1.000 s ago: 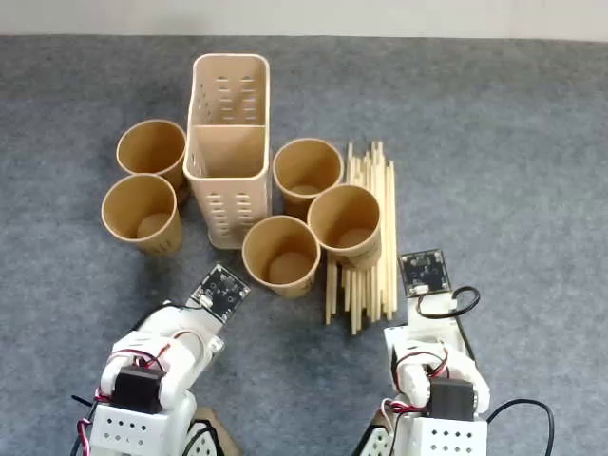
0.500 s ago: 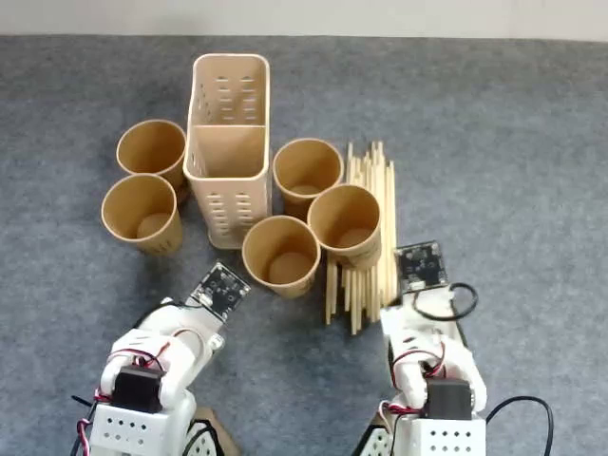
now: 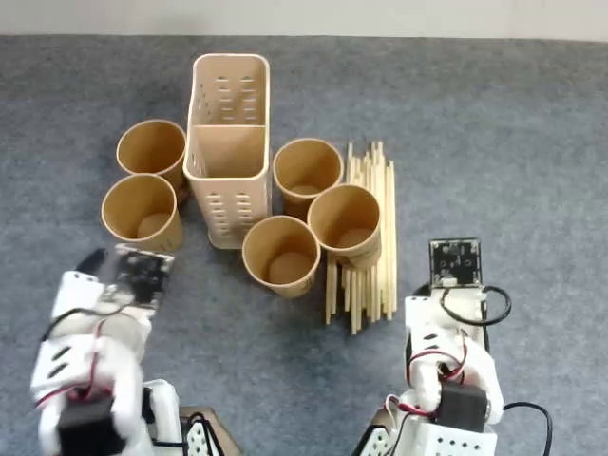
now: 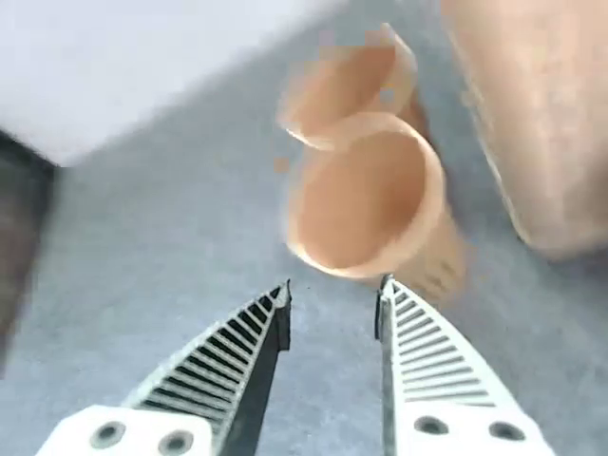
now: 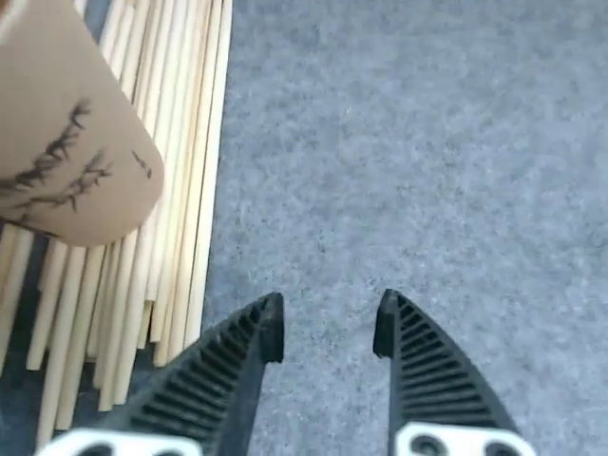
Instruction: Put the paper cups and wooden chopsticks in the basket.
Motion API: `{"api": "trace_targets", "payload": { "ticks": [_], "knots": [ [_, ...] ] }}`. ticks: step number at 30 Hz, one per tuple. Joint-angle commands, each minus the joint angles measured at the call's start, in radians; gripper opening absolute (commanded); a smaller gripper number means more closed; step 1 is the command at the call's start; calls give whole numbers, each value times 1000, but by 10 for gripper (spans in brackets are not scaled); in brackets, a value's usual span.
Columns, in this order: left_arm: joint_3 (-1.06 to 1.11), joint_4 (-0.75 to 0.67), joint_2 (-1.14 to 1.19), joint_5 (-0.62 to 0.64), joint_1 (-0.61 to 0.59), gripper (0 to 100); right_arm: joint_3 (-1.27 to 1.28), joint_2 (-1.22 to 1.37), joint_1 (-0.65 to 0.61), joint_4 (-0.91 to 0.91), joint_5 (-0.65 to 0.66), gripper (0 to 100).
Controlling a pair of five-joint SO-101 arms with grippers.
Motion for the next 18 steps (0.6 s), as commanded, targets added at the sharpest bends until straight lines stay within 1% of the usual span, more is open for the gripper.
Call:
{"api": "trace_targets", "payload": {
  "ticks": [1, 4, 7, 9, 12, 15, 16, 18],
  "knots": [
    [-384, 95, 219, 72, -18, 183, -99, 4, 10, 39, -12, 173],
    [-684, 161, 510, 138, -19, 183, -125, 5, 10, 62, -12, 173],
    [-967, 196, 858, 193, -22, 183, -102, 10, 4, 64, -12, 173],
    [-1156, 236, 1099, 232, -45, 183, -76, 56, -18, 59, -12, 173],
    [-1435, 348, 1445, 307, -68, 183, -50, 197, -70, 36, -12, 173],
    [-1670, 499, 1738, 338, -73, 183, -50, 371, -94, -50, -40, 173],
    [-1732, 522, 1810, 339, -73, 183, -51, 429, -93, -87, -55, 173],
    [-1778, 520, 1910, 354, -90, 183, -56, 538, -93, -145, -68, 173]
  ]
}}
